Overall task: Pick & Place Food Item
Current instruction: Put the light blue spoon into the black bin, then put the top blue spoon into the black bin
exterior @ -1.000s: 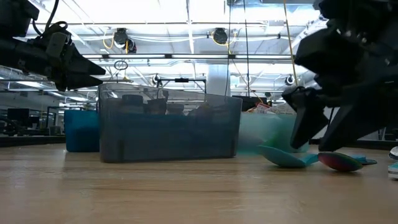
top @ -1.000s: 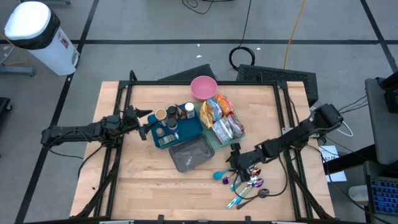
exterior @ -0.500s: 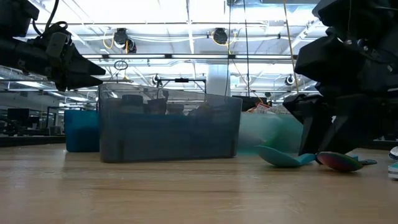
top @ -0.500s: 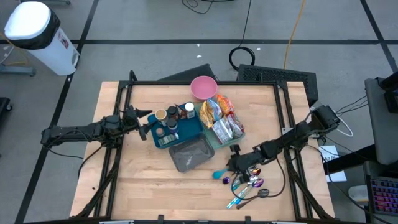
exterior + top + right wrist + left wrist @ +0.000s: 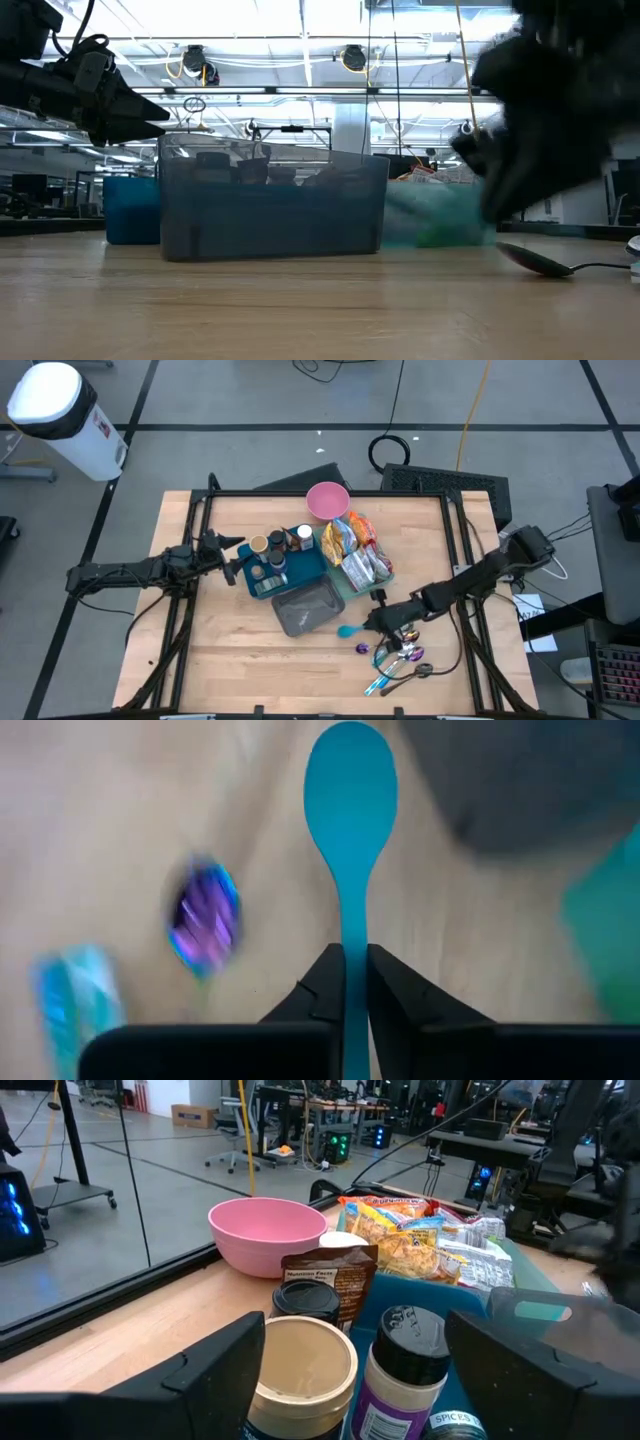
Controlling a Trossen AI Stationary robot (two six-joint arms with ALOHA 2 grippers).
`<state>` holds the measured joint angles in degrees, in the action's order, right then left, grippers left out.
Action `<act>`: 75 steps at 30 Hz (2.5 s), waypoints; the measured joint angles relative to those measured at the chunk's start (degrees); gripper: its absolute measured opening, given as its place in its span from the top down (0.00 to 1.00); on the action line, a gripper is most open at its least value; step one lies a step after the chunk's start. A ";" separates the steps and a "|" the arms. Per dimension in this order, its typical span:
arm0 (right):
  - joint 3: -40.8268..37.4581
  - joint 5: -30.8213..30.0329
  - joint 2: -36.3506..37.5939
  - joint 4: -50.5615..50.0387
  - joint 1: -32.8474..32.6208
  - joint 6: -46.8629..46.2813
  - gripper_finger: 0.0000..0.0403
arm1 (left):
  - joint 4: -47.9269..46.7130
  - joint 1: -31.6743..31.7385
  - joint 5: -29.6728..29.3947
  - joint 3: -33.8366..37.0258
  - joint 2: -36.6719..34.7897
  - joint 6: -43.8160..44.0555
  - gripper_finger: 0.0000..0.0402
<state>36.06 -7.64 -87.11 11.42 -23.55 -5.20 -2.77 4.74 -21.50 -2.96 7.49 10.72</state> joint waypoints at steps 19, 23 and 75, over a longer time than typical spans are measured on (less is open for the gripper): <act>24.25 9.08 -2.84 3.82 12.28 11.07 0.98 | -0.02 -0.01 0.44 0.00 0.00 -0.02 0.21; 27.91 9.49 -10.23 3.12 14.30 8.73 0.97 | -0.02 0.00 0.49 0.00 0.00 -0.02 0.23; 11.32 -10.26 2.12 -15.63 -10.44 -13.51 0.44 | -0.02 -0.01 0.57 0.00 -0.02 -0.02 0.21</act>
<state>47.38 -17.90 -84.99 -4.21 -34.00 -18.71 -2.79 4.73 -20.93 -2.96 7.46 10.70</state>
